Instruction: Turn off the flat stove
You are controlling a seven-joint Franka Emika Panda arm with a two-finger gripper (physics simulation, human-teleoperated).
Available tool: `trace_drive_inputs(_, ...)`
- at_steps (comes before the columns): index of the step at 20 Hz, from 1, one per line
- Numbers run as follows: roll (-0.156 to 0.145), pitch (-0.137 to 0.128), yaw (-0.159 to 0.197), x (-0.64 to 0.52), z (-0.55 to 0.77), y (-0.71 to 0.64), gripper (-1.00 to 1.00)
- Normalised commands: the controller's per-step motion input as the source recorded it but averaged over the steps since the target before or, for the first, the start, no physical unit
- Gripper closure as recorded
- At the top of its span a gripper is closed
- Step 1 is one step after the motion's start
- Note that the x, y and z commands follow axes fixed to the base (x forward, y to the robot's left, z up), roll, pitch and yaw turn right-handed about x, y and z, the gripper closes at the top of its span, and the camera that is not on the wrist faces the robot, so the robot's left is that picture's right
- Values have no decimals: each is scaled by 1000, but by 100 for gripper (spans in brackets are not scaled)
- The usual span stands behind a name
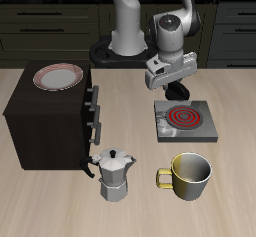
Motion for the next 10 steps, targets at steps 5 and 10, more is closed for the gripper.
trace_drive_inputs(5,-12,-2,-36,95,33,3,100)
trace_drive_inputs(10,-14,1,-69,74,93,68,100)
